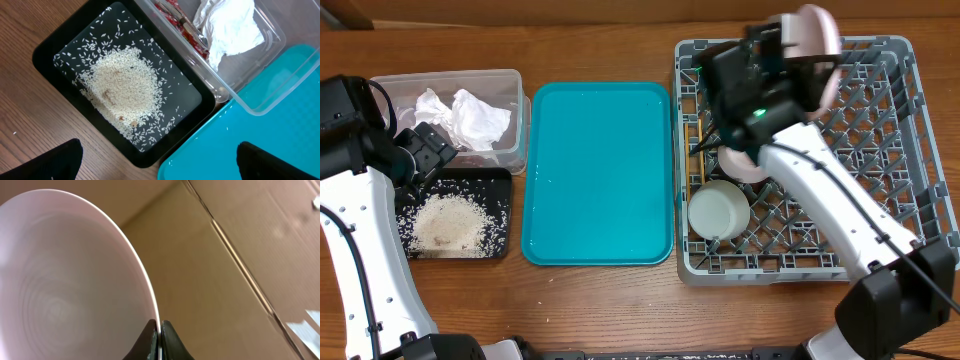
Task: Sort waste into correct bins and load items into the dishwasher
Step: 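Lift the white plate and stand it upright in the rack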
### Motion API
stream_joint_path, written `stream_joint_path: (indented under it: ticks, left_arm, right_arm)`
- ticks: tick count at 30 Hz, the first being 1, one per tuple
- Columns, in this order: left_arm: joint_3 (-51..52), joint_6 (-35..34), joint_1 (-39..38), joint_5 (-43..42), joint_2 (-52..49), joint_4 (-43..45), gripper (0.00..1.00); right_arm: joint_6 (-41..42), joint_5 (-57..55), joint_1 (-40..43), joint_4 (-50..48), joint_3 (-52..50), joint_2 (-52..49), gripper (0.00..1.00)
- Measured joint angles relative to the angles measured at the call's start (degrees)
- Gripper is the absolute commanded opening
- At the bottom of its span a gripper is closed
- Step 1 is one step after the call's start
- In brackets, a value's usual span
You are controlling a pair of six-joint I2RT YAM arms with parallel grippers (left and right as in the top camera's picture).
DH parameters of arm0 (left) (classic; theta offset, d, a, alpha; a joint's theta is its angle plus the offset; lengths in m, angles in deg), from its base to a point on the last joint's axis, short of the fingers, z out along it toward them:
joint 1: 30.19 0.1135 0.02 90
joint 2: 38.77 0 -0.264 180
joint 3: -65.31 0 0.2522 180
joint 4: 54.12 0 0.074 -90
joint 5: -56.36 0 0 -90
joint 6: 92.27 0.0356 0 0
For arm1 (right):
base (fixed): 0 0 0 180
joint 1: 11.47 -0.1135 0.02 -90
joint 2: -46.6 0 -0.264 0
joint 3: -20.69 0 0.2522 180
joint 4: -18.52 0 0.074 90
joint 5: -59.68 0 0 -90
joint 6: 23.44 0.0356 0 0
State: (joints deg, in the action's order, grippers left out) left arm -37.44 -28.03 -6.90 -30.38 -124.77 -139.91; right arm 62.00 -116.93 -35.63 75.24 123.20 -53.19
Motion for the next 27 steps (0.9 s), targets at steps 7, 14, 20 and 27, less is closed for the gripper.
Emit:
stream_joint_path:
  ticks: [7, 14, 20, 27]
  left_arm:
    - [0.0, 0.0, 0.0, 0.0, 0.0, 0.0, 1.0]
    - [0.0, 0.0, 0.0, 0.0, 0.0, 0.0, 1.0]
    - [0.0, 0.0, 0.0, 0.0, 0.0, 0.0, 1.0]
    - [0.0, 0.0, 0.0, 0.0, 0.0, 0.0, 1.0]
  right_arm:
    - [-0.59, 4.96, 6.91, 4.04, 0.0, 0.0, 0.04]
    - [-0.37, 9.77, 7.17, 6.36, 0.0, 0.0, 0.04]
    - [1.9, 13.29, 7.17, 11.04, 0.0, 0.0, 0.04]
    - [3.32, 15.72, 7.19, 12.48, 0.0, 0.0, 0.04]
